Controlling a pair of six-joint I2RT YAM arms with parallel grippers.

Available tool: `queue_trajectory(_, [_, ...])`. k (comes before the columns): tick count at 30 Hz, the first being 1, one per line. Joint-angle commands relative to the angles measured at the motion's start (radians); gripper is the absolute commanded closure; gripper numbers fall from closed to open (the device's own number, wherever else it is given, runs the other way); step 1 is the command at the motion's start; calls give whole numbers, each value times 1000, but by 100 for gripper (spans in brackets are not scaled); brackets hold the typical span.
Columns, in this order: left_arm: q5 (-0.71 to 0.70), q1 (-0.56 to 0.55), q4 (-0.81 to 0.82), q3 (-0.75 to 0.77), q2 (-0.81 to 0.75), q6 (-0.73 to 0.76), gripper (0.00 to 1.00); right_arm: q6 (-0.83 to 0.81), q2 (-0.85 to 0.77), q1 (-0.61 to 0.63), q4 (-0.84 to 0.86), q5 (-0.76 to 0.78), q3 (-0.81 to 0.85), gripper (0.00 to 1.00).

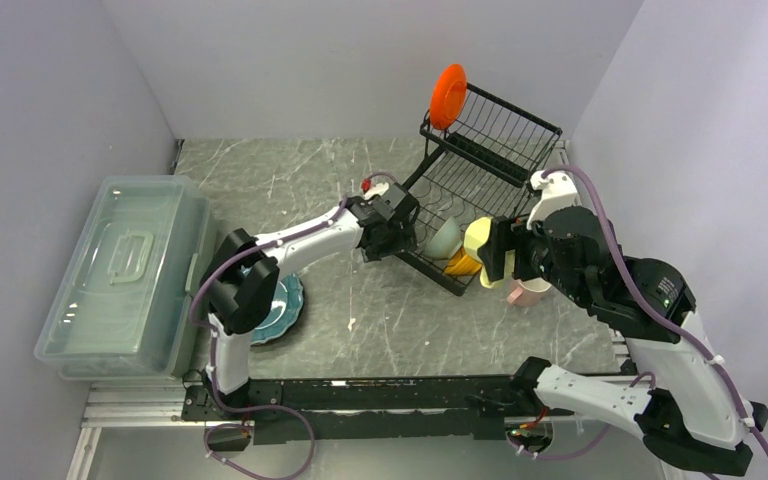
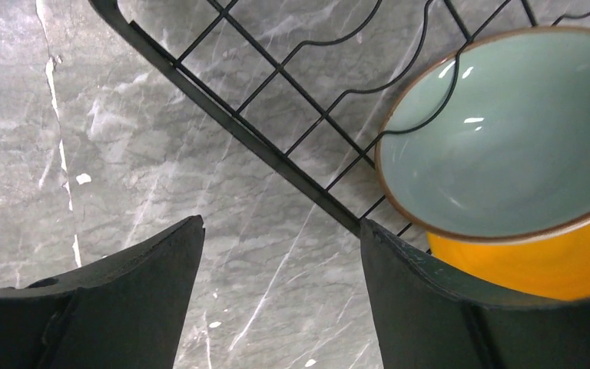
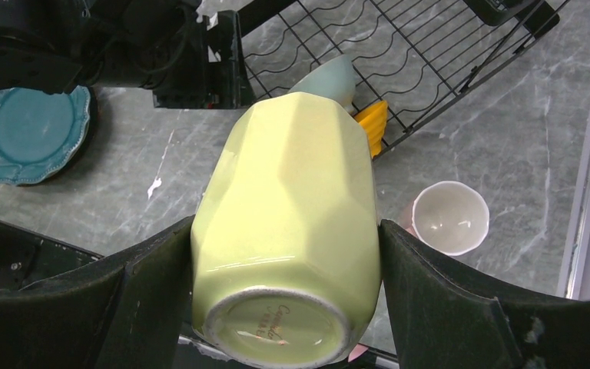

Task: Load the mixed dishes into the dish rack
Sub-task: Move the dish rack to the center of the board.

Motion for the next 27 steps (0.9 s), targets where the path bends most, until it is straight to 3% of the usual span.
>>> queue_trajectory(1, [-36, 5, -12, 66, 16, -78, 23, 3, -23, 2, 99, 5, 10, 52])
queue_trajectory(13, [-39, 13, -28, 112, 74, -73, 37, 1, -36, 1, 112, 2, -7, 51])
queue_trajectory(27, [-29, 18, -1, 66, 48, -40, 73, 12, -45, 2, 113, 2, -24, 51])
